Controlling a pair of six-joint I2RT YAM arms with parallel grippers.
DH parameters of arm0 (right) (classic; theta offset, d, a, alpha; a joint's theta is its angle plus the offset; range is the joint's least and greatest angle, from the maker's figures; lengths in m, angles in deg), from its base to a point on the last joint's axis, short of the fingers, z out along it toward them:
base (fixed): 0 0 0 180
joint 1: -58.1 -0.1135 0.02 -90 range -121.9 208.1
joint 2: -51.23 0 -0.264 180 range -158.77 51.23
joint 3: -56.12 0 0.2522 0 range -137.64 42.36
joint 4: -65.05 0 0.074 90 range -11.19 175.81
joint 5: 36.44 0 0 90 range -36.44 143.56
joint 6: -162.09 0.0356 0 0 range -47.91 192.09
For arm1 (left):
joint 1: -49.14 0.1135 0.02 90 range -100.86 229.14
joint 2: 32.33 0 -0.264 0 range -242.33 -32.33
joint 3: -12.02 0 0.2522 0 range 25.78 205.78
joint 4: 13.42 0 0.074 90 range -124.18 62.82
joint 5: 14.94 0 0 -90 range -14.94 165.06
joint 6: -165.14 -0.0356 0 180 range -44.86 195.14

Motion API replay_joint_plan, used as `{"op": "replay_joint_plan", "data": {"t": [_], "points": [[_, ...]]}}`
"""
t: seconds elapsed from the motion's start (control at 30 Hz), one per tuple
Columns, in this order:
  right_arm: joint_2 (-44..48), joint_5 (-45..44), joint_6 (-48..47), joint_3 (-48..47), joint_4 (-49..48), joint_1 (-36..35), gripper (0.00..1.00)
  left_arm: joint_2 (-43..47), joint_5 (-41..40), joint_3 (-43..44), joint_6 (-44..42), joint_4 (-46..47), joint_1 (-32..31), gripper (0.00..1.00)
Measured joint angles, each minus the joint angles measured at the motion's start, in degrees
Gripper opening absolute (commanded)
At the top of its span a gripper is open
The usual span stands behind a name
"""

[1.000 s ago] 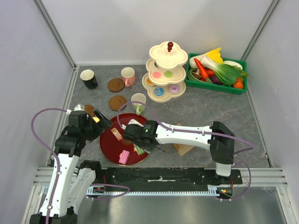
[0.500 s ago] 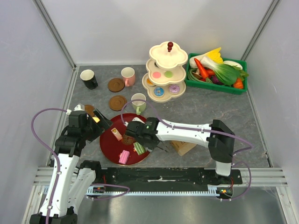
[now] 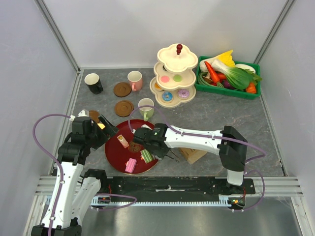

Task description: Serve the afternoon tea

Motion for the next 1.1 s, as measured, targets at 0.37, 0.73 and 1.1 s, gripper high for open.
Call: {"op": "replay_joint_plan", "data": {"t": [0.37,0.73,1.1], "points": [[0.00,-3.17,-0.04,-2.12,2.73,0.00,0.48,-0.07,-0.02,0.02,0.00,0.00,0.00,0.99],[0.57,-6.27,-0.04,-7.26,3.10,0.00,0.44,0.00,-0.11,0.44,-0.02,-0.63,0.00,0.99],[7.04,-11.52,0.09,-13.33,3.02,3.13,0.44,1.03,-0.57,1.01,-0.02,-1.46,0.00,1.00]]}}
